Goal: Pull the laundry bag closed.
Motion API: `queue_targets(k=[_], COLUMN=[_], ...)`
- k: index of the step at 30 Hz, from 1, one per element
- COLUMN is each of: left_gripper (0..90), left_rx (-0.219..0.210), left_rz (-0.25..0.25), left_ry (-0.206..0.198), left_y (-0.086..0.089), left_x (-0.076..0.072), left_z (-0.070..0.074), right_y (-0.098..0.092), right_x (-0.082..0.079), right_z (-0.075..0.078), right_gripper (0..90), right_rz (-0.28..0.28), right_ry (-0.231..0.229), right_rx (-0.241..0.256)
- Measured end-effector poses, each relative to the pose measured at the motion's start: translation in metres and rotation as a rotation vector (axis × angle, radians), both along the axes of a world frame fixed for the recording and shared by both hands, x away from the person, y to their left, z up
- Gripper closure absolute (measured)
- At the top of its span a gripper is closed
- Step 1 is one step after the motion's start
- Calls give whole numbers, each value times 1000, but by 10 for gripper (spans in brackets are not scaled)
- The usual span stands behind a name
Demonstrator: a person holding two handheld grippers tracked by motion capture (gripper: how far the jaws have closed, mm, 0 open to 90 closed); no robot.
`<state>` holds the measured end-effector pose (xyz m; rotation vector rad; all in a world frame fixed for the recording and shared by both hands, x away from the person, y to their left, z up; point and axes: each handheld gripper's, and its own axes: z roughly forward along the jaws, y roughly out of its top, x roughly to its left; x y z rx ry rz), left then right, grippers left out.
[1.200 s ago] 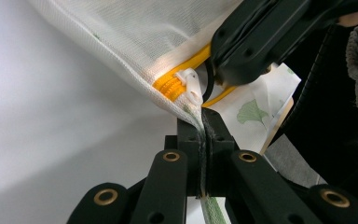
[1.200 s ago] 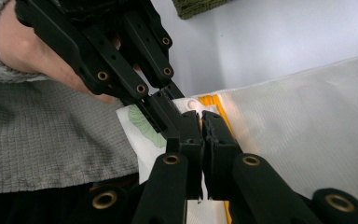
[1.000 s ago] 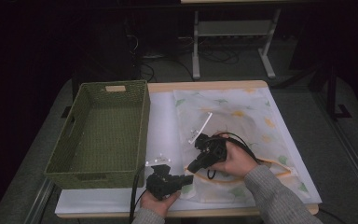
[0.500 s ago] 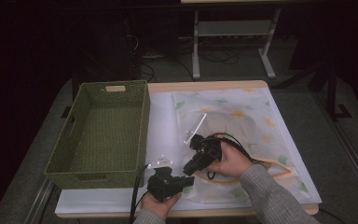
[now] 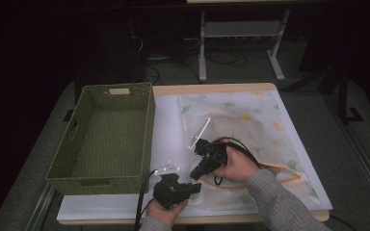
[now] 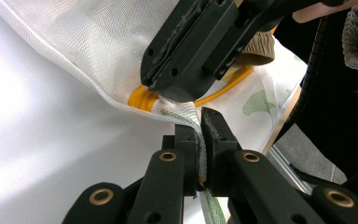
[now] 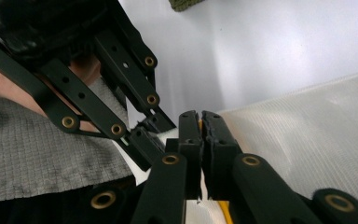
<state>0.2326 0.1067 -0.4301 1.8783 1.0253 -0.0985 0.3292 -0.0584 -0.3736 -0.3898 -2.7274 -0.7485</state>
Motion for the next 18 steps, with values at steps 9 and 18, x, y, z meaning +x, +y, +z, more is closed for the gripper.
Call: queue_targets(k=[9,18], left_gripper=[852,852], left_rx=[9,19], left_rz=[1,-1], left_ry=[-3,-7], left_y=[-2,-2], left_x=[1,1], left_z=[0,0], right_y=[8,11], right_x=[1,0], right_z=[3,2], right_gripper=[780,811], right_rz=[5,-1], right_ry=[3,-23], right_rx=[-3,-30])
